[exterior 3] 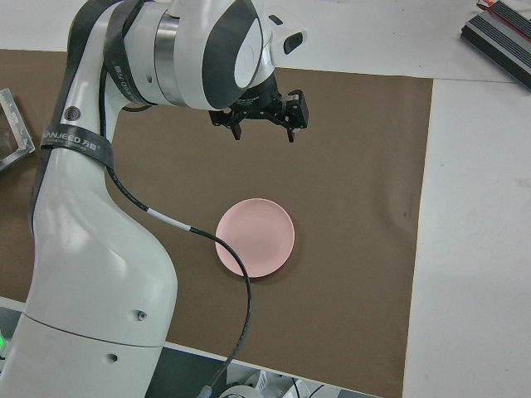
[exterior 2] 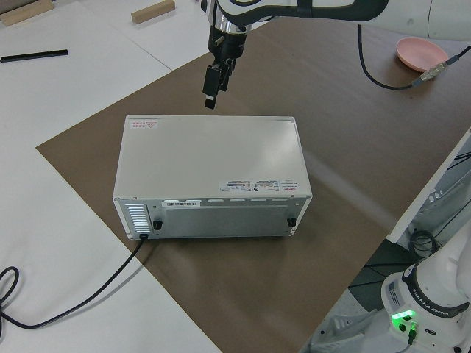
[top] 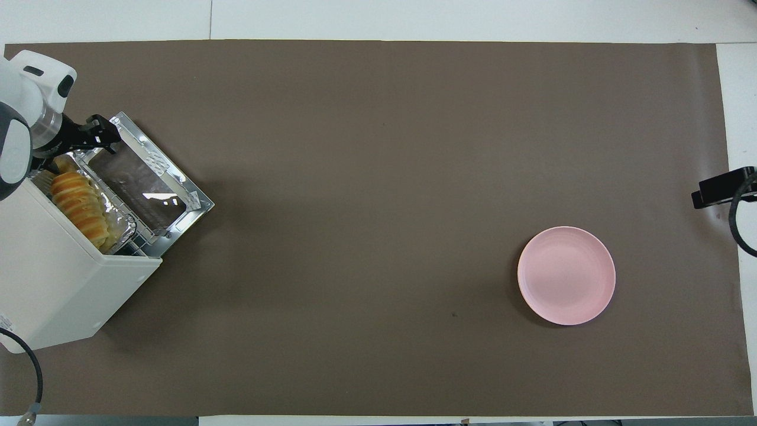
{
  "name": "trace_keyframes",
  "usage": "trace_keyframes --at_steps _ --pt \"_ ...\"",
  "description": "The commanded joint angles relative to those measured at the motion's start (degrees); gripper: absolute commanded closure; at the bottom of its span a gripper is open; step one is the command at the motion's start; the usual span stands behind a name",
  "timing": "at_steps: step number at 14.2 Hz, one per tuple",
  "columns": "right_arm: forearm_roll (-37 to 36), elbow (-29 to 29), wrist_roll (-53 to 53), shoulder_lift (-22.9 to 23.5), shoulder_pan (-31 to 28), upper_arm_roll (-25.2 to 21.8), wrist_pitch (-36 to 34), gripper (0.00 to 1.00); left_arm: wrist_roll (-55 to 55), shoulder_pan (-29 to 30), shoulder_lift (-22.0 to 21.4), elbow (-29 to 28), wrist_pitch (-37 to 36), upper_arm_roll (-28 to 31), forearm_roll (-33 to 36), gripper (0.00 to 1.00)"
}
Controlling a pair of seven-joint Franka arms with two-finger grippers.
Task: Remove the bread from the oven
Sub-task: 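Grasp the foil tray edge with the left gripper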
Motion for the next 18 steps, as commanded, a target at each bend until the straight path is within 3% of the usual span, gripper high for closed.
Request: trace_keyframes --at_steps 1,9,12,13,17,18 --pt "-0.2 -0.5 0.7 -0.6 -0.2 0.4 -0.5 0.00 -6.4 0.1 -1.5 -4.3 3.8 0.2 1.5 0.00" --pt "-0.2 -0.4 0.7 -0.6 0.0 0.5 -0.7 0.00 -16.0 -0.8 -1.2 -9.7 8.1 0.2 1.9 0.00" --pt "-0.2 -0.5 0.6 -0.6 -0.1 0.5 -0.7 0.00 -16.6 -0.8 -1.7 -11.9 10.3 0.2 2.6 0.07" --pt "-0.2 -0.4 0.6 -0.6 -0.1 0.5 -0.7 0.00 -16.6 -0.8 -1.8 -11.9 10.3 0.2 2.6 0.17" --pt "0.1 -0.4 0.7 -0.6 -0.1 0.5 -0.7 0.00 -15.2 -0.3 -2.0 -12.6 10.4 0.2 2.7 0.92" --pt "0.1 -0.4 0.7 -0.6 -0.1 0.5 -0.7 0.00 -13.5 -0.2 -2.0 -12.6 10.3 0.2 2.7 1.00"
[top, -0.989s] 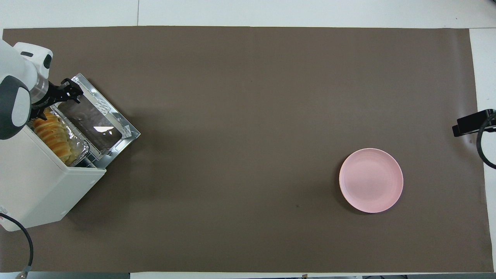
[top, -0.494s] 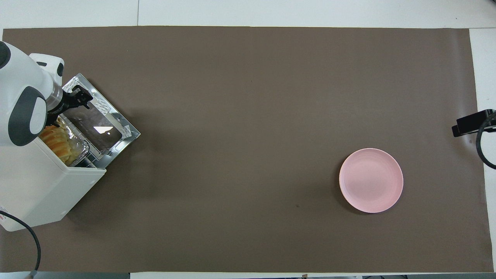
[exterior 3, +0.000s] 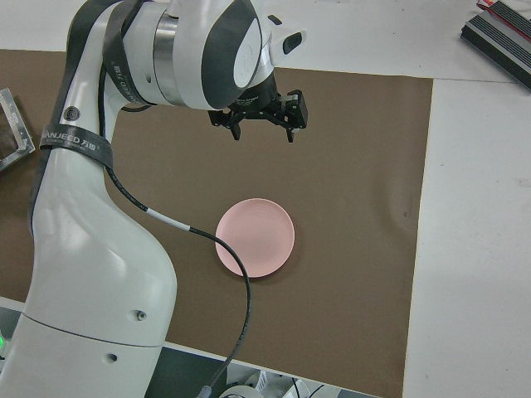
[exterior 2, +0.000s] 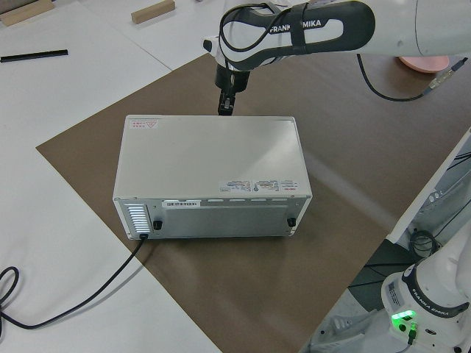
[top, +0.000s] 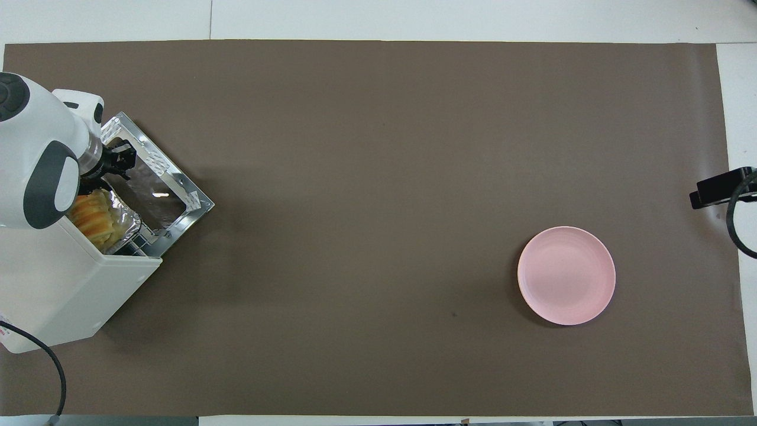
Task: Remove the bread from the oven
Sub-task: 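Grasp the foil tray edge with the left gripper, then pull the foil tray out of the oven with the left gripper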
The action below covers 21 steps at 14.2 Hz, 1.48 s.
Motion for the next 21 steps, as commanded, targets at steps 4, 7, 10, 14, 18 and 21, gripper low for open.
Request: trace_keyframes --at_steps 4,7,10,14,18,21 --pt "0.1 -0.5 0.7 -0.6 -0.2 0.3 -0.7 0.00 2.7 -3.1 -0.2 4.2 -1.0 0.1 1.9 1.00" --pt "0.1 -0.5 0.8 -0.6 -0.2 0.3 -0.7 0.00 3.2 -9.7 4.8 16.2 -6.8 -0.3 1.8 1.00" --pt "0.1 -0.5 0.8 -0.6 -0.3 0.3 -0.7 0.00 6.3 -19.5 5.8 18.3 -3.9 -0.3 1.4 1.00" --pt "0.1 -0.7 1.0 -0.7 -0.3 0.3 -0.6 0.00 9.5 -31.1 7.1 18.2 -2.4 -0.5 -2.8 1.00" --pt "0.1 -1.4 0.7 -1.1 -0.3 0.3 -0.6 0.00 9.3 -40.0 15.2 22.6 -4.1 -0.4 -3.7 1.00" --pt "0.1 -2.2 0.9 -1.5 -0.2 0.3 -0.1 0.00 9.3 -41.2 17.6 23.4 -2.2 -0.5 -5.4 1.00"
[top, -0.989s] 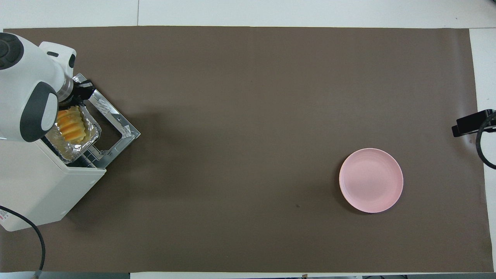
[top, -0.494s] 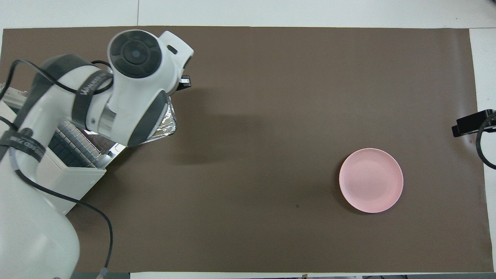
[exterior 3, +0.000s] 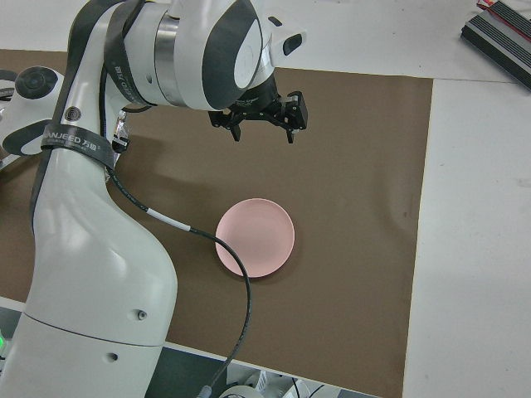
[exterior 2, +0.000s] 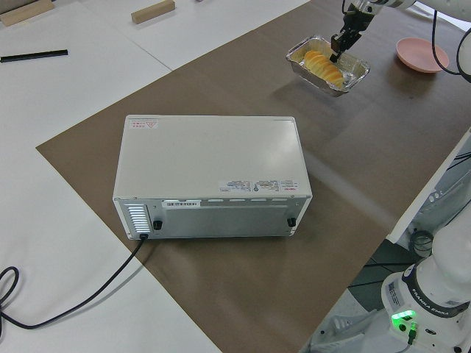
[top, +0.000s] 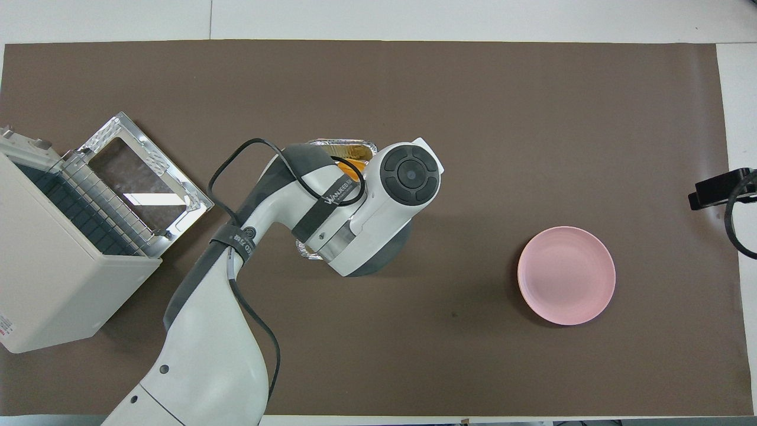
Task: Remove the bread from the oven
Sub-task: 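Pull the foil tray out of the oven with the left gripper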
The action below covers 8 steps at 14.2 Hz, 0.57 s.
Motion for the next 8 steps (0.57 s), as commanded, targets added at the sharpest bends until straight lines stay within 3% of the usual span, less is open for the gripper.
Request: trace_keyframes --at_steps 1,6,7,8 --pt "0.1 -2.3 0.9 -1.7 -0.2 0.3 0.1 0.00 1.9 -0.6 3.1 4.6 -0.4 1.2 -3.7 1.00" --pt "0.1 -3.3 1.2 -2.0 0.0 0.4 1.0 0.00 1.6 -0.9 2.9 2.6 0.2 1.1 -4.2 1.00" --pt "0.1 -4.4 1.3 -2.6 0.1 0.4 2.1 0.00 1.3 -1.0 2.7 2.3 -0.3 1.1 -4.2 0.80" --pt "0.1 -5.6 1.2 -3.1 0.1 0.5 3.4 0.00 1.2 -1.0 2.7 2.4 -0.3 1.2 -4.2 0.39"
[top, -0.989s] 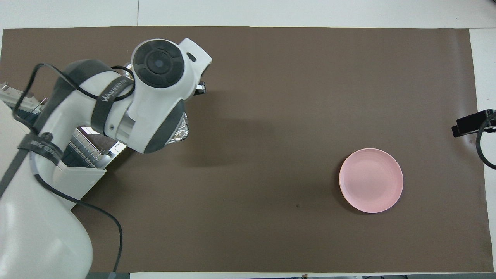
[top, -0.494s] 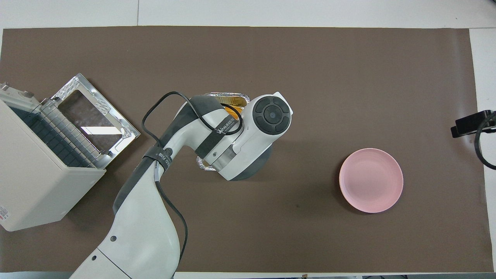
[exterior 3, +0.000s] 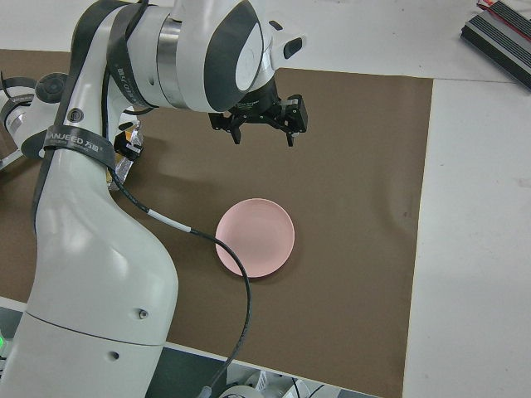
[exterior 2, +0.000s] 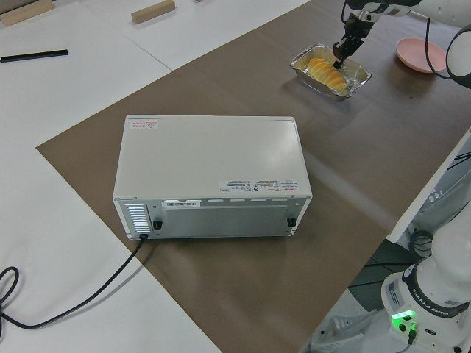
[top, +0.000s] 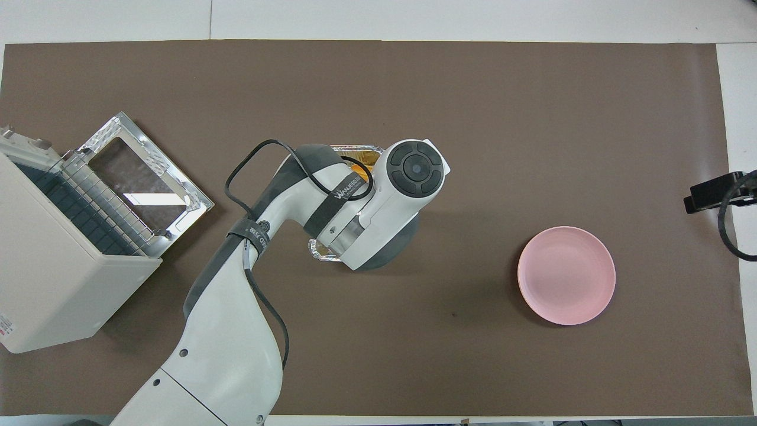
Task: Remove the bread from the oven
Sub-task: 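Set the foil tray down mid-table and open the left gripper, then withdraw the left gripper to the oven while the right gripper reaches the tray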
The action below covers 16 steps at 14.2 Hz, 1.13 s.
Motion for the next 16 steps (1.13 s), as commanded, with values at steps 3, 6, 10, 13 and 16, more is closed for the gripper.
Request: trace_keyframes --at_steps 3,6,10,13,16 --pt "0.2 -5.8 1.3 -3.5 0.1 0.7 4.3 0.00 -0.9 -1.1 -0.2 1.6 -2.3 1.6 -0.7 0.00" --pt "0.2 -6.4 4.6 -3.3 3.2 0.8 7.1 0.00 -1.3 2.8 -7.8 -0.5 -4.1 3.6 -1.0 0.00" --pt "0.2 -7.8 14.2 -2.0 10.7 0.8 11.2 0.00 3.4 13.3 -18.2 -2.1 -12.5 3.5 -1.0 0.00" --pt "0.2 -7.4 21.5 2.8 16.5 0.8 16.2 0.00 12.3 23.2 -23.9 -2.0 -18.7 3.5 -6.6 0.00" --pt "0.2 -7.1 32.3 7.6 23.3 0.8 22.4 0.00 21.2 29.7 -27.9 -1.9 -26.4 3.6 -7.0 0.00"
